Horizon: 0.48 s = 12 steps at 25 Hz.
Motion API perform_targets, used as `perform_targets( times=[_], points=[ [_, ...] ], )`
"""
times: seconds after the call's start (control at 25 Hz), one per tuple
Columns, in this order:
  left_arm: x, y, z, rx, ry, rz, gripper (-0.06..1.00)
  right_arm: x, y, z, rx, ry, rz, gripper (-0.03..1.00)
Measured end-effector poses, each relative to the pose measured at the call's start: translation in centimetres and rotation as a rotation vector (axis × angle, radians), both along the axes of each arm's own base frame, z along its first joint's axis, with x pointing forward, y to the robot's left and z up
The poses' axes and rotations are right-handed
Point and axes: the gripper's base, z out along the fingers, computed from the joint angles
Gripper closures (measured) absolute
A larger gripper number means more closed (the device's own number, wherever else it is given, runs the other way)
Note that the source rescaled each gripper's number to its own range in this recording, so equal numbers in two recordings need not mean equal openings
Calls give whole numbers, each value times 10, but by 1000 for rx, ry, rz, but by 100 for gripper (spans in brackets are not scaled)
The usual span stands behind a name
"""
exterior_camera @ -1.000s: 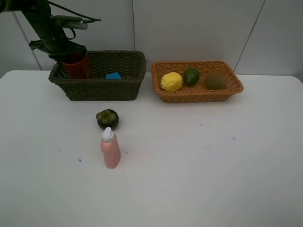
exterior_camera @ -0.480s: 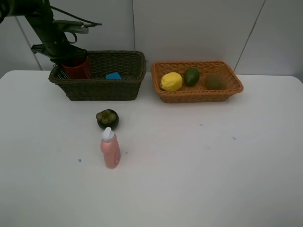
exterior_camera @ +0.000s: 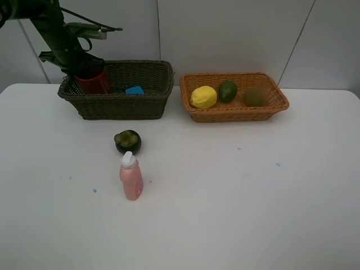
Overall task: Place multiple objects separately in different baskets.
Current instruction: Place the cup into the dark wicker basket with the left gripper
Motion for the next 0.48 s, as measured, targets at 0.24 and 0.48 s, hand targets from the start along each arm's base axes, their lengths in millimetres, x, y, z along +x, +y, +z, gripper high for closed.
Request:
perform_targets(
  times=[0.24,0.48],
  points=[
    [0,-1,1,-11,-1,3,17,0,0,0,0,0,0,-3],
    [0,-6,1,-25,-1,0,-4,0,0,0,-1,0,-1,-3]
  ],
)
